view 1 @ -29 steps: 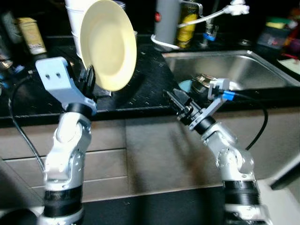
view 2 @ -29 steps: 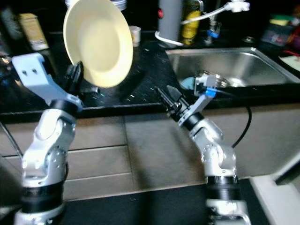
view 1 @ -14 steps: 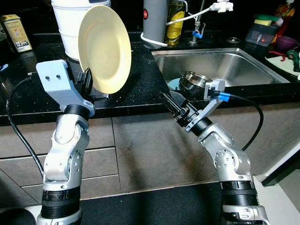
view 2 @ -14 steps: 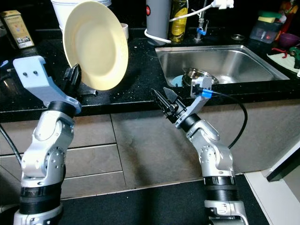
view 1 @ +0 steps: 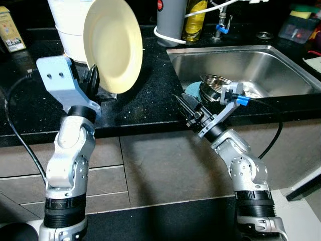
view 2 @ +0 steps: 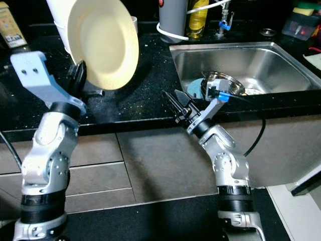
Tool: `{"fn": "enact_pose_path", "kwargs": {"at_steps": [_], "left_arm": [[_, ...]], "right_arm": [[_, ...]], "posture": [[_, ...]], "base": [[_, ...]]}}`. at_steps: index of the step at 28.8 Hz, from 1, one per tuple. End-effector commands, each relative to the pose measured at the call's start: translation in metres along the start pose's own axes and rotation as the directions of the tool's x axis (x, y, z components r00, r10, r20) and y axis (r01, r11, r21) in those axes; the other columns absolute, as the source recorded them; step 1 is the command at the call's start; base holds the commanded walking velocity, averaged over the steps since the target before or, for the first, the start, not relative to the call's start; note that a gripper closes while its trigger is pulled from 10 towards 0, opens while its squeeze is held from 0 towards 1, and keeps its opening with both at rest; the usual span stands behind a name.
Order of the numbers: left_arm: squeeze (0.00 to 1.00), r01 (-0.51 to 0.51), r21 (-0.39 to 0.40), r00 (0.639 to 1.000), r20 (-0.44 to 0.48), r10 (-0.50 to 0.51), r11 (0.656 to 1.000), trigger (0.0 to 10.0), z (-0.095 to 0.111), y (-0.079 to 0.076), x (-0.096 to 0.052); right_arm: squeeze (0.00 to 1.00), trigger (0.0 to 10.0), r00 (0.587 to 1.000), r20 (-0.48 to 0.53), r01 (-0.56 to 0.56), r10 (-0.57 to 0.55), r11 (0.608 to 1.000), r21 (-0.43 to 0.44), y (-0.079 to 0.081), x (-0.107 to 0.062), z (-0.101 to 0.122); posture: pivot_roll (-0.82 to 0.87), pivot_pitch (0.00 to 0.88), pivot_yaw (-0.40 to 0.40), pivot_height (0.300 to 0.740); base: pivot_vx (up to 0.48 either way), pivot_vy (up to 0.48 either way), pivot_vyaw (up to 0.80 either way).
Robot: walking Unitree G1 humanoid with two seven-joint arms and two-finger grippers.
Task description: Kitchen organization
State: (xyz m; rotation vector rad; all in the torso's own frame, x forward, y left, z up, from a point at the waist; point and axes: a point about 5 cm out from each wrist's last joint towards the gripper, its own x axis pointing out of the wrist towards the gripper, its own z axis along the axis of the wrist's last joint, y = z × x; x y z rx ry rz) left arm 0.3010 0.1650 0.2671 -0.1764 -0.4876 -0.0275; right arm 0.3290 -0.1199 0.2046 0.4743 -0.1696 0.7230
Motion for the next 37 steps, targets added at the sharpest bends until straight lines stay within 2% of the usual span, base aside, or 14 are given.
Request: {"fn": "enact_pose_path", "kwargs": {"at_steps": [1, 11, 15, 18, 37], "left_arm": [[0.00, 0.009, 0.000, 1.000, 0.010, -0.009, 1.000, 10.0, 0.0015, -0.0026, 0.0001], [0.00, 0.017, 0.002, 1.000, 0.009, -0.017, 1.000, 10.0, 0.0019, -0.0039, 0.0010], [0.00, 0.010, -0.041, 1.000, 0.006, -0.010, 0.999, 10.0, 0.0014, -0.0054, 0.0011], [0.00, 0.041, -0.007, 0.999, -0.003, -0.041, 0.999, 10.0, 0.0008, -0.0082, 0.0007], [0.00, 0.048, -0.013, 0.999, -0.012, -0.048, 0.999, 10.0, -0.0016, -0.0108, 0.0002]], "right_arm": [[0.00, 10.0, 1.000, -0.002, 0.019, -0.019, 1.000, 0.024, -0.0054, -0.0059, -0.0022], [0.00, 10.0, 1.000, -0.004, 0.017, -0.017, 0.999, 0.028, -0.0049, -0.0057, -0.0024], [0.00, 10.0, 1.000, -0.004, 0.018, -0.017, 0.999, 0.031, -0.0050, -0.0057, -0.0024], [0.00, 10.0, 1.000, -0.005, 0.016, -0.016, 0.999, 0.032, -0.0050, -0.0058, -0.0024], [0.00, 10.0, 1.000, -0.010, 0.022, -0.022, 0.999, 0.034, -0.0057, -0.0060, -0.0027]], "posture": [[0.02, 0.000, -0.041, 0.740], [0.02, 0.000, -0.041, 0.740], [0.02, 0.000, -0.041, 0.740], [0.02, 0.000, -0.042, 0.740], [0.02, 0.000, -0.042, 0.740]], "base": [[0.371, 0.000, 0.00], [0.370, 0.000, 0.00], [0.000, 0.000, 0.00], [0.000, 0.000, 0.00], [0.000, -0.442, 0.00]]}}
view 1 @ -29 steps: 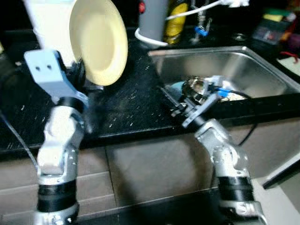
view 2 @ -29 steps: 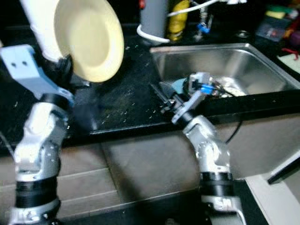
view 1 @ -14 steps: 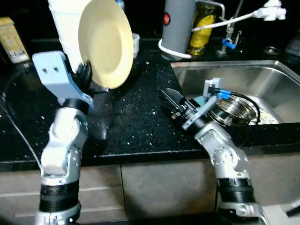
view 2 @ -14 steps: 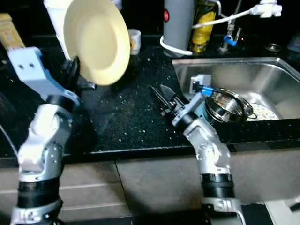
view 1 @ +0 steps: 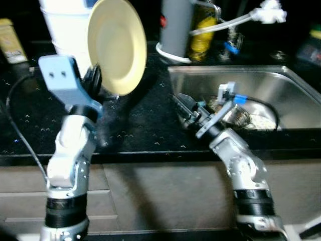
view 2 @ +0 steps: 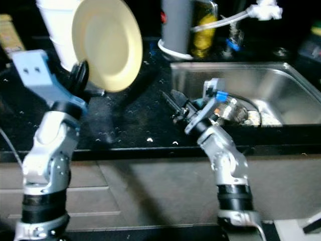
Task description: Kitchen organization
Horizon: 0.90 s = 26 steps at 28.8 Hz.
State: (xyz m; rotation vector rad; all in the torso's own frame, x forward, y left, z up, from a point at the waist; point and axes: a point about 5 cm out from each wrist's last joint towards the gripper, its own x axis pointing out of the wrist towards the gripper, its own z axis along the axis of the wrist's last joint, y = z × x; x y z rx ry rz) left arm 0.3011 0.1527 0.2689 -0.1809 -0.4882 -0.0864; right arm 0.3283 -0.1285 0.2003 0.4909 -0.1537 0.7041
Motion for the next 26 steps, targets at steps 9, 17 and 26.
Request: {"fn": "enact_pose_path", "kwargs": {"at_steps": [9, 17, 26], "left_arm": [[0.00, -0.002, 0.002, 1.000, -0.007, 0.002, 1.000, 10.0, -0.001, 0.001, 0.000], [0.00, -0.033, -0.034, 0.999, -0.023, 0.033, 0.999, 10.0, -0.004, 0.005, 0.002], [0.00, -0.052, -0.050, 0.998, -0.033, 0.051, 0.997, 10.0, -0.006, 0.011, 0.003]], "right_arm": [[0.00, 10.0, 1.000, -0.008, 0.008, -0.008, 1.000, 0.028, -0.001, 0.000, -0.004], [0.00, 10.0, 1.000, -0.021, 0.011, -0.011, 1.000, 0.025, -0.001, 0.000, -0.005], [0.00, 10.0, 1.000, -0.023, 0.015, -0.014, 1.000, 0.023, -0.001, 0.000, -0.005]], "posture": [[0.02, 0.000, -0.045, 0.740], [0.02, 0.000, -0.046, 0.740], [0.02, 0.000, -0.041, 0.740]], "base": [[0.000, -0.446, 0.00], [0.000, -0.322, 0.00], [0.000, 0.000, 0.00]]}}
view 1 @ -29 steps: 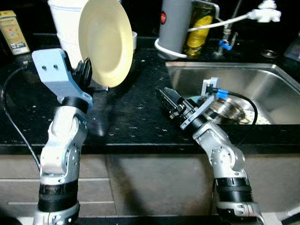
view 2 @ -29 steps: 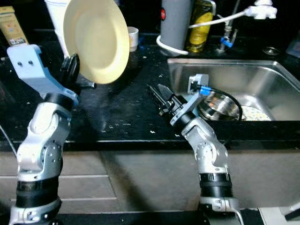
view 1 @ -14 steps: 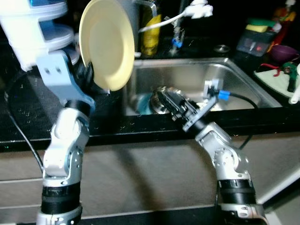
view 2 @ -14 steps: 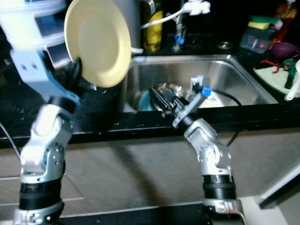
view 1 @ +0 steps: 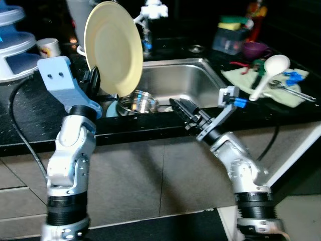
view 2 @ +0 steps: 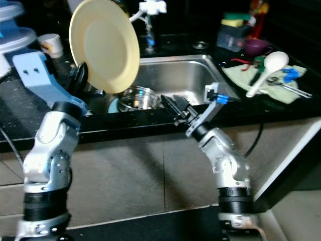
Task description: Kitchen organization
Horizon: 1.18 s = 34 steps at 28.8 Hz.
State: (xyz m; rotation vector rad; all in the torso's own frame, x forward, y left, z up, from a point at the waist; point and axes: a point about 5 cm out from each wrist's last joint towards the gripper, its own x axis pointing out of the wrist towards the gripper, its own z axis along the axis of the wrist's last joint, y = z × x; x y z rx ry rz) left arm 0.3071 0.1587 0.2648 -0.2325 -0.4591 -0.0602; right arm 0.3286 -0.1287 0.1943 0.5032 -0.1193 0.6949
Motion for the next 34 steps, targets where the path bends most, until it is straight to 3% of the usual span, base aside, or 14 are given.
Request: {"fn": "enact_pose_path", "kwargs": {"at_steps": [1, 6, 12, 15, 22, 25, 30, 34], "left_arm": [[0.00, -0.014, -0.008, 1.000, -0.016, 0.014, 1.000, 10.0, -0.002, 0.004, -0.001], [0.00, -0.032, -0.025, 0.999, -0.041, 0.031, 0.999, 10.0, -0.008, 0.008, -0.001], [0.00, -0.053, -0.069, 0.990, -0.137, 0.043, 0.996, 10.0, -0.023, 0.016, 0.000], [0.00, -0.079, -0.013, 0.974, -0.216, 0.074, 0.997, 10.0, -0.038, 0.033, 0.002], [0.00, -0.133, 0.074, 0.981, -0.133, 0.142, 0.988, 10.0, -0.023, 0.057, 0.015], [0.00, -0.179, 0.186, 0.978, -0.075, 0.196, 0.966, 10.0, -0.012, 0.070, 0.023], [0.00, -0.219, 0.246, 0.968, -0.067, 0.242, 0.944, 10.0, -0.012, 0.079, 0.024], [0.00, -0.203, 0.310, 0.957, -0.139, 0.256, 0.929, 10.0, -0.027, 0.087, 0.025]], "right_arm": [[0.00, 10.0, 1.000, 0.002, -0.002, 0.002, 1.000, 0.002, 0.002, 0.002, 0.000], [0.00, 10.0, 1.000, 0.001, -0.001, 0.001, 1.000, 0.001, 0.002, 0.002, 0.000], [0.00, 10.0, 1.000, -0.014, 0.004, -0.004, 1.000, -0.001, 0.002, 0.002, -0.001], [0.00, 10.0, 1.000, -0.018, 0.003, -0.003, 1.000, 0.001, 0.002, 0.003, -0.001], [0.00, 10.0, 1.000, -0.020, -0.003, 0.003, 1.000, -0.008, 0.003, 0.002, -0.001], [0.00, 10.0, 1.000, -0.009, -0.001, 0.001, 1.000, -0.003, 0.002, 0.000, 0.000], [0.00, 10.0, 1.000, -0.015, -0.001, 0.001, 1.000, -0.011, 0.002, -0.001, 0.001], [0.00, 10.0, 1.000, -0.021, -0.004, 0.003, 1.000, -0.016, 0.004, -0.002, 0.001]], "posture": [[0.02, 0.000, -0.041, 0.740], [0.02, 0.000, -0.040, 0.740], [0.02, 0.000, -0.039, 0.740], [0.01, 0.000, -0.038, 0.740], [0.01, 0.000, -0.036, 0.740], [0.00, 0.000, -0.037, 0.740], [-0.01, 0.000, -0.037, 0.740], [-0.01, 0.000, -0.037, 0.740]], "base": [[0.000, 0.000, 0.00], [0.000, 0.000, 0.00], [0.000, 0.000, 0.00], [0.000, 0.000, 0.00], [0.000, 0.000, -0.69], [0.000, 0.000, 0.00], [0.000, 0.000, 0.00], [0.000, 0.000, 0.00]]}}
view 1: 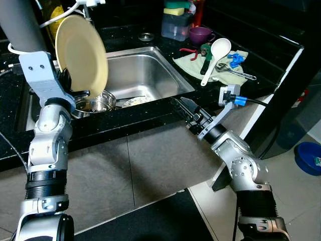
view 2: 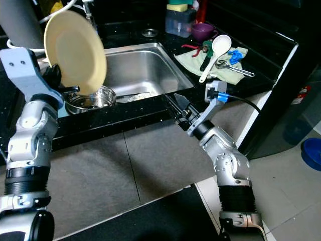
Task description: Kitchen organization
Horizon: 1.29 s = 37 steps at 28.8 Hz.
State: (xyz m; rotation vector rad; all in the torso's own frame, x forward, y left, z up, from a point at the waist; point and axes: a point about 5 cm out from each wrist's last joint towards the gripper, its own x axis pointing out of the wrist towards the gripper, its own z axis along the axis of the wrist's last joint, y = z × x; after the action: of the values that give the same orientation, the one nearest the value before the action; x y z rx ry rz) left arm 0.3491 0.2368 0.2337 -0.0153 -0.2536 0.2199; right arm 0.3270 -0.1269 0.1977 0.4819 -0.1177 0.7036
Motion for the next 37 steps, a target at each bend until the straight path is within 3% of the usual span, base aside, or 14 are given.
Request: {"fn": "enact_pose_path", "kwargs": {"at_steps": [1, 2, 3, 6, 13, 14, 20, 23, 24, 25, 26, 31, 34, 37], "left_arm": [[0.00, 0.011, 0.034, 1.000, -0.014, -0.011, 0.999, 10.0, -0.003, 0.000, 0.002], [0.00, 0.018, -0.005, 0.995, -0.098, -0.019, 1.000, 10.0, -0.017, -0.001, 0.003], [0.00, 0.018, -0.017, 0.993, -0.116, -0.020, 1.000, 10.0, -0.021, -0.001, 0.003], [0.00, 0.023, 0.016, 0.993, -0.116, -0.021, 1.000, 10.0, -0.024, 0.000, 0.003], [0.00, 0.053, 0.010, 0.990, -0.131, -0.051, 0.999, 10.0, -0.029, -0.004, 0.004], [1.00, 0.051, 0.011, 0.991, -0.125, -0.049, 0.999, 10.0, -0.028, -0.004, 0.005], [1.00, 0.036, 0.007, 0.996, -0.083, -0.035, 0.999, 10.0, -0.017, -0.003, 0.009], [1.00, -0.019, -0.022, 0.999, 0.049, 0.020, 1.000, 10.0, 0.008, -0.001, 0.008], [1.00, -0.019, -0.022, 0.999, 0.049, 0.020, 1.000, 10.0, 0.008, -0.001, 0.008], [0.22, -0.018, -0.038, 0.996, 0.088, 0.022, 0.999, 10.0, 0.015, -0.005, 0.006], [0.00, 0.018, -0.035, 0.988, 0.155, -0.012, 0.999, 10.0, 0.029, -0.019, 0.000], [0.00, 0.075, -0.006, 0.980, 0.187, -0.073, 0.997, 10.0, 0.032, -0.040, -0.012], [0.00, 0.098, -0.017, 0.983, 0.159, -0.094, 0.995, 10.0, 0.023, -0.048, -0.020], [0.00, 0.124, 0.004, 0.984, 0.131, -0.123, 0.992, 10.0, 0.008, -0.059, -0.040]], "right_arm": [[0.00, 10.0, 1.000, -0.012, 0.004, -0.004, 1.000, 0.000, 0.000, -0.003, -0.001], [0.00, 10.0, 1.000, -0.014, 0.004, -0.004, 1.000, -0.002, 0.000, -0.003, -0.001], [0.00, 10.0, 1.000, -0.014, 0.003, -0.004, 1.000, -0.002, 0.000, -0.003, -0.001], [0.00, 10.0, 1.000, -0.014, 0.003, -0.003, 1.000, -0.005, 0.001, -0.004, -0.001], [0.00, 10.0, 0.999, 0.005, -0.034, 0.034, 0.999, 0.003, 0.005, -0.006, 0.000], [0.00, 10.0, 0.999, 0.005, -0.035, 0.035, 0.999, 0.004, 0.005, -0.007, 0.000], [0.00, 10.0, 0.999, 0.001, -0.040, 0.040, 0.999, 0.010, 0.006, -0.007, -0.001], [0.00, 10.0, 0.999, 0.000, -0.041, 0.041, 0.999, 0.013, 0.006, -0.007, -0.001], [0.00, 10.0, 0.999, 0.000, -0.041, 0.041, 0.999, 0.013, 0.006, -0.007, -0.001], [0.00, 10.0, 0.999, 0.001, -0.041, 0.041, 0.999, 0.015, 0.006, -0.007, -0.001], [0.00, 10.0, 0.999, 0.001, -0.042, 0.042, 0.999, 0.016, 0.006, -0.006, -0.002], [0.00, 10.0, 0.999, 0.002, -0.045, 0.045, 0.999, 0.019, 0.005, -0.005, -0.002], [0.00, 10.0, 0.999, 0.003, -0.047, 0.047, 0.999, 0.021, 0.005, -0.004, -0.002], [0.00, 10.0, 0.999, 0.005, -0.050, 0.050, 0.999, 0.022, 0.006, -0.004, -0.001]], "posture": [[-0.02, 0.000, -0.038, 0.740], [-0.02, 0.000, -0.038, 0.740], [-0.02, 0.000, -0.035, 0.740], [-0.02, 0.000, -0.033, 0.740], [-0.02, 0.000, -0.028, 0.740], [-0.02, 0.000, -0.028, 0.740], [-0.02, 0.000, -0.032, 0.740], [-0.02, 0.000, -0.030, 0.740], [-0.02, 0.000, -0.030, 0.740], [-0.01, 0.000, -0.030, 0.740], [-0.01, 0.000, -0.030, 0.740], [-0.01, 0.000, -0.031, 0.740], [0.00, 0.000, -0.030, 0.740], [0.00, 0.000, -0.030, 0.740]], "base": [[0.000, 0.000, 0.00], [0.000, 0.000, 0.00], [0.000, 0.000, 0.00], [0.000, 0.000, 0.00], [0.000, 0.000, 0.00], [0.000, 0.000, 0.00], [0.000, 0.000, 0.00], [0.000, 0.000, 0.00], [0.000, 0.000, 0.00], [0.000, 0.000, 0.00], [0.000, 0.000, 0.00], [0.000, 0.000, 0.00], [0.000, 0.000, 0.00], [0.000, 0.000, 0.00]]}}
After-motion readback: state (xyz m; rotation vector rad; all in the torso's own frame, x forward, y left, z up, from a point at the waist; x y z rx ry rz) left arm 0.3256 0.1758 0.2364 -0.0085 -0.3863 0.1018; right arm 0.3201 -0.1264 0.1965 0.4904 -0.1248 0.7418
